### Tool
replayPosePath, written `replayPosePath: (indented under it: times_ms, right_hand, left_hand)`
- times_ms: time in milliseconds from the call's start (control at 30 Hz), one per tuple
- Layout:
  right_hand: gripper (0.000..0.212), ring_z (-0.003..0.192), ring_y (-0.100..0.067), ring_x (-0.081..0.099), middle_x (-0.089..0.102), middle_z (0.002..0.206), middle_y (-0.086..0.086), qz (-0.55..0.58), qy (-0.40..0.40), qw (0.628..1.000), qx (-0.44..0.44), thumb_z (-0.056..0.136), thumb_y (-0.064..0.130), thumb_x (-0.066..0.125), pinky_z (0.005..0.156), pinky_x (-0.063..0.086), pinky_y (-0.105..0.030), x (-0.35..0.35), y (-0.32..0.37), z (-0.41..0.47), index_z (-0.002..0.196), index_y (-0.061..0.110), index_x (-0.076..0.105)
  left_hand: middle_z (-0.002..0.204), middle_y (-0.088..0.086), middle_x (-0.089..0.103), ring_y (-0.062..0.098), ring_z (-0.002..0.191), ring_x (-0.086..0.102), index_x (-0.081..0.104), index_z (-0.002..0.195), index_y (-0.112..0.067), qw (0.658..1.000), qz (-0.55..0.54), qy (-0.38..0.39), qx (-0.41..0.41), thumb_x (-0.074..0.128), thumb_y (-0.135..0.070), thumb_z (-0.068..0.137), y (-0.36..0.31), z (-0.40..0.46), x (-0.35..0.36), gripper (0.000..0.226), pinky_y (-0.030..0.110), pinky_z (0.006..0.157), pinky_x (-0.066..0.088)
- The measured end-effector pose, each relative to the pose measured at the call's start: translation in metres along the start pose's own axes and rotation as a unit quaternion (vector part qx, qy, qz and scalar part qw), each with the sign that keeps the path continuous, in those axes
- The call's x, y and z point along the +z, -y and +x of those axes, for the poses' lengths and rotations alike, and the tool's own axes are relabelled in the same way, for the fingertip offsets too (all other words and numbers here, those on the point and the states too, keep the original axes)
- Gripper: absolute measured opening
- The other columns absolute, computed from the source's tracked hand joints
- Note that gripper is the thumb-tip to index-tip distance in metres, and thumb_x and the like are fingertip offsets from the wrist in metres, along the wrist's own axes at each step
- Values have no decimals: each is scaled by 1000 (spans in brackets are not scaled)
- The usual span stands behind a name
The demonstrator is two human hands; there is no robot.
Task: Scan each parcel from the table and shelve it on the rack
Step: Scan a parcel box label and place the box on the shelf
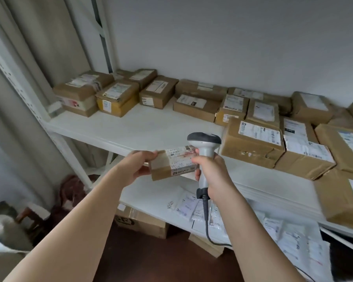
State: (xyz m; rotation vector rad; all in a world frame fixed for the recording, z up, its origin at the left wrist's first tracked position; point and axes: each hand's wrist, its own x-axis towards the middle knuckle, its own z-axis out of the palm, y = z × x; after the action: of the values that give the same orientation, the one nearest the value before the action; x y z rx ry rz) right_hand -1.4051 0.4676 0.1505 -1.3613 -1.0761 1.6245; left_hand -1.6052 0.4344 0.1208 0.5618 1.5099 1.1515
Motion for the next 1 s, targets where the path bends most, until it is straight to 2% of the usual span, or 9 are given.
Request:
replayPosePath:
  times_ms: [167,367,500,633,700,733,833,933,1000]
  right_hand:
    - [23,43,-9,45,62,70,-2,17,-14,1000,5,86,0,62,41,39,-21,-4,6,21,107,9,65]
    - [27,47,-10,50,63,86,-8,-10,-2,1000,-3,86,9,68,50,44,-24,0,11,45,112,10,63]
    - [27,47,-10,49,60,83,-7,0,26,1000,-7,87,11,68,49,44,-23,20,16,60,113,9,63]
    - [28,46,-10,48,58,82,-6,-10,69,998,4,87,9,67,49,43,-22,47,14,76,114,12,63]
    - [28,46,-10,48,58,82,-5,-20,92,995,19,87,9,68,49,43,-22,63,11,81,114,13,63]
    - [28,46,-10,48,59,84,-4,-23,105,994,25,87,9,67,49,43,-21,70,10,84,114,14,64]
    - [27,48,-10,48,62,93,-4,-36,135,990,36,87,10,67,49,43,-21,90,6,93,113,19,66]
    - [27,47,-10,48,61,89,-2,-60,144,987,44,87,10,67,48,41,-20,108,5,102,113,18,65]
    - [27,44,-10,46,60,87,-2,-67,151,985,44,88,8,66,46,40,-18,119,4,106,114,17,65]
  left_hand:
    - [109,14,69,22,88,66,68,115,-3,999,29,37,13,56,-13,97,-9,29,7,23,27,72,60]
    - [110,14,65,22,93,64,67,117,-3,1000,-18,-12,14,57,-14,97,-20,62,3,25,32,75,58]
    - [110,16,63,25,92,64,66,115,0,995,-62,-73,3,62,-13,93,-21,74,-6,25,33,74,58]
    - [86,13,70,23,81,67,69,85,0,978,-106,-179,-9,76,-16,84,-21,79,-26,17,33,83,58]
    - [66,10,70,20,79,66,72,59,-6,969,-122,-215,-16,78,-18,82,-20,79,-40,27,30,87,55]
    - [68,10,70,19,77,65,72,58,-7,963,-141,-229,-16,78,-18,82,-20,80,-46,27,29,86,54]
    - [98,13,68,18,78,64,61,90,-7,944,-180,-274,-26,81,-23,80,-21,90,-69,27,29,82,55]
    - [106,15,68,24,87,66,59,110,-7,925,-196,-322,-42,78,-31,81,-23,100,-94,41,33,72,56]
    - [107,15,67,28,89,67,58,111,-8,908,-223,-353,-48,71,-30,85,-26,107,-110,36,36,72,57]
